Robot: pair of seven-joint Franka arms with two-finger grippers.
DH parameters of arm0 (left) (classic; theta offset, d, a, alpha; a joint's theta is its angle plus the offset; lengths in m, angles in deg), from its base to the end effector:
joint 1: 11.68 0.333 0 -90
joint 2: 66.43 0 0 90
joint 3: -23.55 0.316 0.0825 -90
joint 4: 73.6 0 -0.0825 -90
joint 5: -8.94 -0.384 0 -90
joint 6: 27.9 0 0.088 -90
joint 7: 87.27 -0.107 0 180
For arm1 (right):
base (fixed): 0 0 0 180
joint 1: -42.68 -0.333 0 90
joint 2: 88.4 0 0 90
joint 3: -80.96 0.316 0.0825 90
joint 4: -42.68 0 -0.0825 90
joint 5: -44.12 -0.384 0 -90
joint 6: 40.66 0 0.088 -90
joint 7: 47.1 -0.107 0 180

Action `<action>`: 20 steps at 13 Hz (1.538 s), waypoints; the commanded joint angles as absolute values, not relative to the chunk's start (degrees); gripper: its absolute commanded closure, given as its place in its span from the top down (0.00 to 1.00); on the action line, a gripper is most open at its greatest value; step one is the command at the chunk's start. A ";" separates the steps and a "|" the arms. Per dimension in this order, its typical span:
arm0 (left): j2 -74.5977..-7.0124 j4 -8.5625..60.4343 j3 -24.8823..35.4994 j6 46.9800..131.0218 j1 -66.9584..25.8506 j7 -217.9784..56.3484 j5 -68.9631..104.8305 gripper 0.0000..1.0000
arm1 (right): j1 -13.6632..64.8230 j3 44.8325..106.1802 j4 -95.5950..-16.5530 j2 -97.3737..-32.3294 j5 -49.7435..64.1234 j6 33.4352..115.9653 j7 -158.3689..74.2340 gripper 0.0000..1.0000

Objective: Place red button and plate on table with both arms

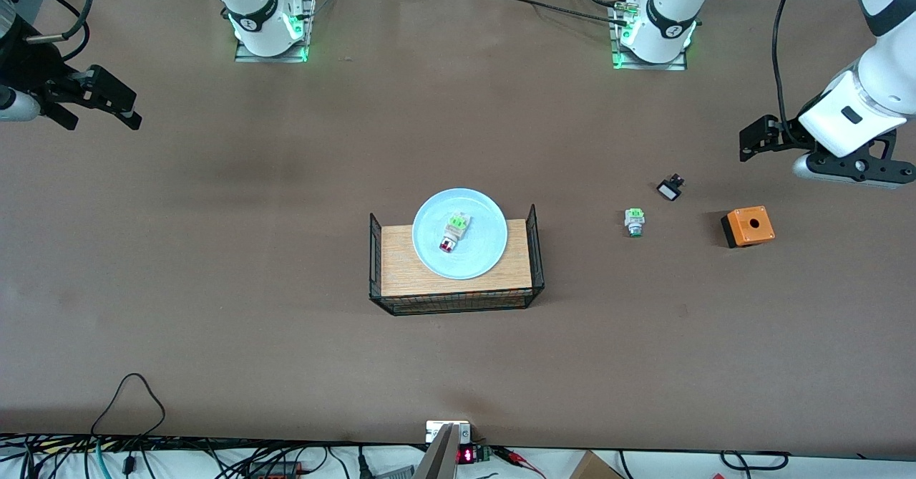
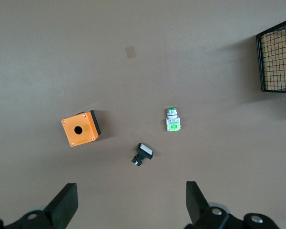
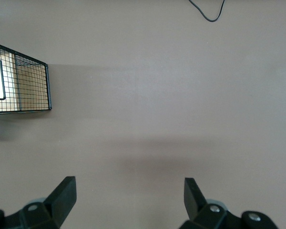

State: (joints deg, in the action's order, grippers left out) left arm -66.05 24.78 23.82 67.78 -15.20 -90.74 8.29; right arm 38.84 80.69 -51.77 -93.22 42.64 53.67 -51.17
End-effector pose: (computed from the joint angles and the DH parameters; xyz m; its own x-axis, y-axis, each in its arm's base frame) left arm 0.5580 -0.0306 0.5599 0.9915 -0.1180 -0.0543 -0.1186 -0.9929 -0.0080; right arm 0.5344 0.0358 0.6404 0.9967 -0.0109 0.0798 -0.0083 -0.9995 -0.0320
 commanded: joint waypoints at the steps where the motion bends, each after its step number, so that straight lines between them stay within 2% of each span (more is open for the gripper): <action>1: -65.20 22.90 23.99 66.50 -15.55 -91.66 7.45 1.00 | 38.64 80.69 -51.79 -93.67 42.63 51.55 -52.28 1.00; 8: -65.11 22.82 23.81 66.23 -15.63 -90.96 8.15 1.00 | 37.84 80.78 -51.09 -92.97 43.42 51.54 -52.02 1.00; 11: -64.67 20.72 22.24 64.13 -16.25 -90.52 12.88 1.00 | 37.84 80.78 -51.27 -93.06 43.42 51.54 -52.20 1.00; 17: -56.60 8.16 12.14 62.19 -17.82 -78.76 12.99 1.00 | 38.02 80.69 -52.23 -92.18 44.03 51.37 -52.28 1.00; 20: -51.06 4.37 10.37 64.37 -23.96 -78.30 13.16 1.00 | 38.02 80.69 -53.20 -92.09 44.65 51.28 -52.37 1.00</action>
